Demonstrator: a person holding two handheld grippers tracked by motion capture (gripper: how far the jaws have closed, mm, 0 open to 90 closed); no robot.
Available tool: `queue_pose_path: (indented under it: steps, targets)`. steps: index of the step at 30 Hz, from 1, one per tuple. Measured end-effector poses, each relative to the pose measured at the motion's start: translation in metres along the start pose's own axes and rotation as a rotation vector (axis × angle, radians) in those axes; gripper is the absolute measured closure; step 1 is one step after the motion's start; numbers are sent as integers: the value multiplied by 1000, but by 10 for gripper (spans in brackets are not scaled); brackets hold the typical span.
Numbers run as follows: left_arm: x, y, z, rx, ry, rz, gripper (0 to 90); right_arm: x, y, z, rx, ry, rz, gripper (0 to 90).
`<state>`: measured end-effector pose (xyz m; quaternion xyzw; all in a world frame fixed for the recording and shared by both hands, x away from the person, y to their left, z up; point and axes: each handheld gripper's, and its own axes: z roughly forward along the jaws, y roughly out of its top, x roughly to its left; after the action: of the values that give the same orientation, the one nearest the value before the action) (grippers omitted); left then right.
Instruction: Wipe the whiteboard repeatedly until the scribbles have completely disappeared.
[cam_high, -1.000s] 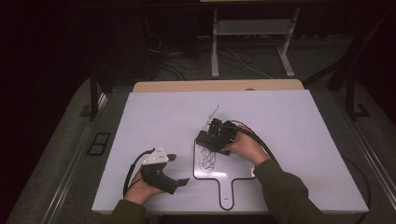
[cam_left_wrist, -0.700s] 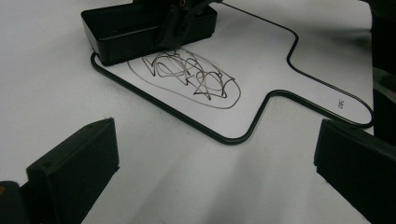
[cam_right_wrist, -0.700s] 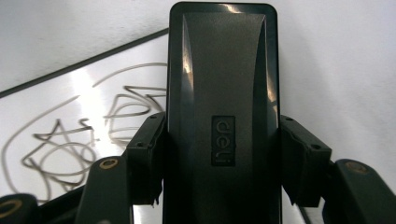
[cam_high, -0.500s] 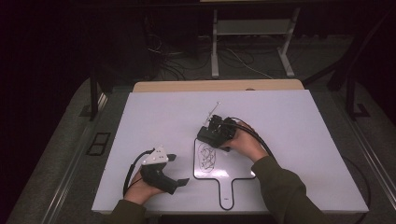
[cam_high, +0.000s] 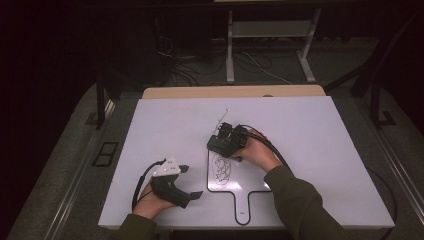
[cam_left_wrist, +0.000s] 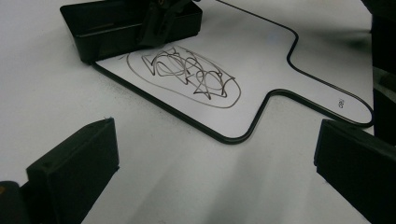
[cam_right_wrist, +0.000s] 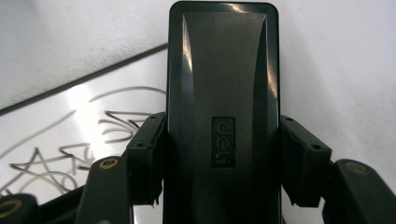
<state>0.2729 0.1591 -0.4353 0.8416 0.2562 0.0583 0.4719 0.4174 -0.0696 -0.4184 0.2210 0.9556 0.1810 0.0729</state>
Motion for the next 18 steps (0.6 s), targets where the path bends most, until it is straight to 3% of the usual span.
queue_pose_path:
  steps: [7,18]
  targets:
    - [0,0,0,0,3,3,0,8,2,0,-1,23,-11,387]
    - [0,0,-2,-1,3,3,0,1,-8,-4,15,-4,-6,387]
